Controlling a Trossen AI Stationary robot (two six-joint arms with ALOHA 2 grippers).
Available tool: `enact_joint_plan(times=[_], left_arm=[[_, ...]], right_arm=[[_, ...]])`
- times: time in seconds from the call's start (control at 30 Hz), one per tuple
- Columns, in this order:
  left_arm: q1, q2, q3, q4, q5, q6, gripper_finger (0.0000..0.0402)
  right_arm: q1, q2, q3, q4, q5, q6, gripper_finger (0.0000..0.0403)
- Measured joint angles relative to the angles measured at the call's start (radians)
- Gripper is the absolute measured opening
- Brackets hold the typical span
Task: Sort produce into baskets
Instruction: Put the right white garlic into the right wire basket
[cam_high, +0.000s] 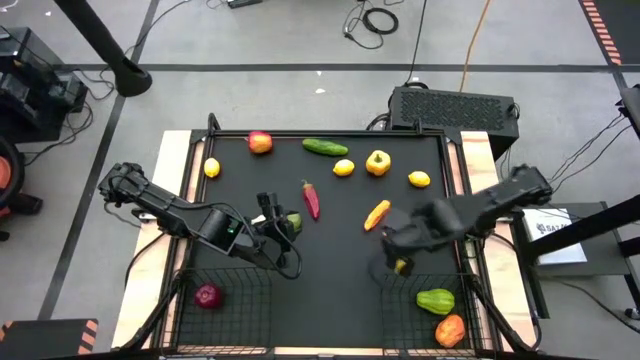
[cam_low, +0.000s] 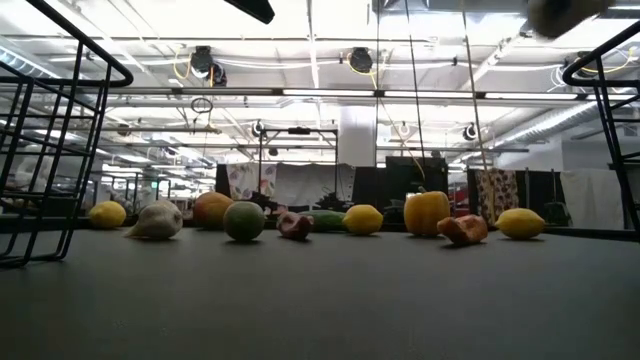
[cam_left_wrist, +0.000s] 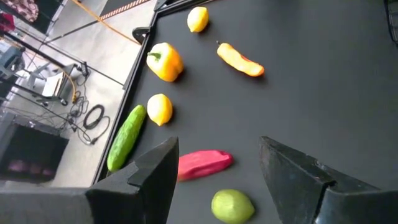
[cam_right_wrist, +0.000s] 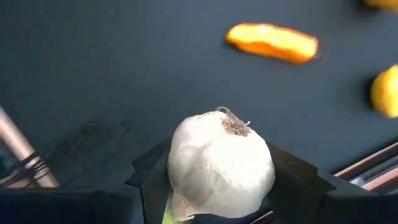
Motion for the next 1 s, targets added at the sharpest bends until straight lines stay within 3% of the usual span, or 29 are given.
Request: enact_joint_plan(times=[0.27, 0.5, 0.73, 1.0], left_arm=[[0.000, 0.000, 0.000, -0.001, 0.001, -0.008, 0.0226], [0.000, 0.000, 0.000, -0.064, -0.052, 0.000, 0.0226], [0.000, 0.000, -0.001, -0.138, -0.076, 0.070, 0.0226], [0.055, 0.000, -0.001, -0.331, -0.058, -0.073, 0.0226]], right_arm=[[0.345, -0.035, 0.000, 0.027, 0.011, 0.259, 0.0212], [0.558, 0.026, -0.003, 0.066, 0.058, 0.421, 0.0212], [0.664, 0.120, -0.029, 0.040, 0.037, 0.522, 0.0213], [0.739, 0.198, -0.029, 0.041, -0.028, 0.649, 0.0213]])
